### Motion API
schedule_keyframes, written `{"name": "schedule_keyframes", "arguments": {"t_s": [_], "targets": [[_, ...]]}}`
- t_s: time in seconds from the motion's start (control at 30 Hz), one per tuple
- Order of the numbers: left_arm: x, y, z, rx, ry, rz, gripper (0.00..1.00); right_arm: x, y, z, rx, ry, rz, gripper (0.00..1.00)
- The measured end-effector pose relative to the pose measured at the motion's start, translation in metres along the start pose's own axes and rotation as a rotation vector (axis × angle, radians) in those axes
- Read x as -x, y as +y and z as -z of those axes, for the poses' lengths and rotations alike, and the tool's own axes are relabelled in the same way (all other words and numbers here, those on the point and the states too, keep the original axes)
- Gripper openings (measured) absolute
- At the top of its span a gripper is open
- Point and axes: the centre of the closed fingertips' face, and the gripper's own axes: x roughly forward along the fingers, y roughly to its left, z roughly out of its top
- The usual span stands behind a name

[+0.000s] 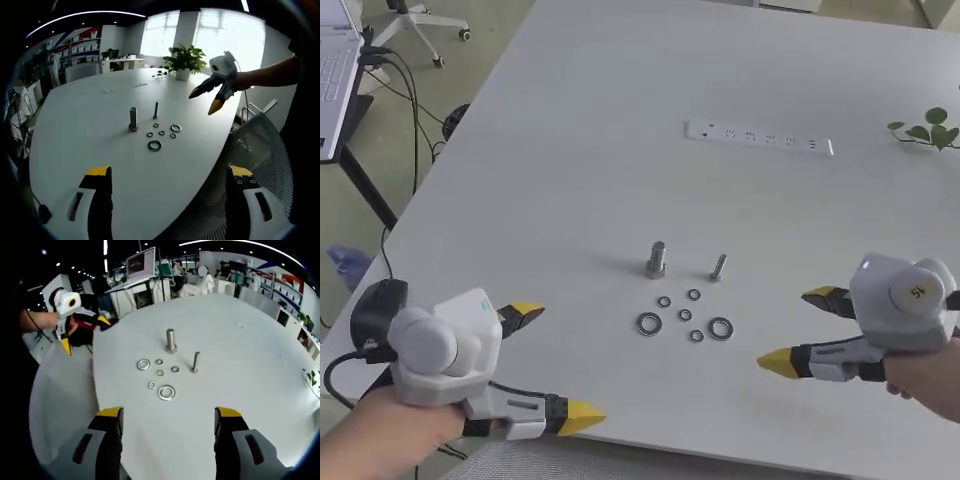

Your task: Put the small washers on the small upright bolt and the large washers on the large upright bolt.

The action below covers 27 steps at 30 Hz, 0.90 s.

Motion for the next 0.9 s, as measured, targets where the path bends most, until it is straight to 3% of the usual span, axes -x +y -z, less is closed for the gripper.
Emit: {"name": "schedule_keyframes", "arguments": {"t_s": [0.2, 0.33, 0.77, 0.9], "targets": [[-0.001, 0.004, 0.001, -0.009, 0.013, -0.004, 0.95, -0.011, -0.002, -0.001, 0.036, 0.043, -0.03, 0.73], [0.0, 0.004, -0.004, 0.006, -0.012, -0.004, 0.94, -0.02, -0.007, -0.002, 0.084, 0.076, -0.05, 0.74], [0.003, 0.006, 0.002, 0.003, -0.004, -0.012, 0.93, -0.039, 0.0, -0.007, 0.168, 0.151, -0.09, 0.67], [0.006, 0.006, -0.001, 0.026, -0.028, -0.018, 0.92, -0.045, 0.006, -0.011, 0.195, 0.166, -0.126, 0.66]]}}
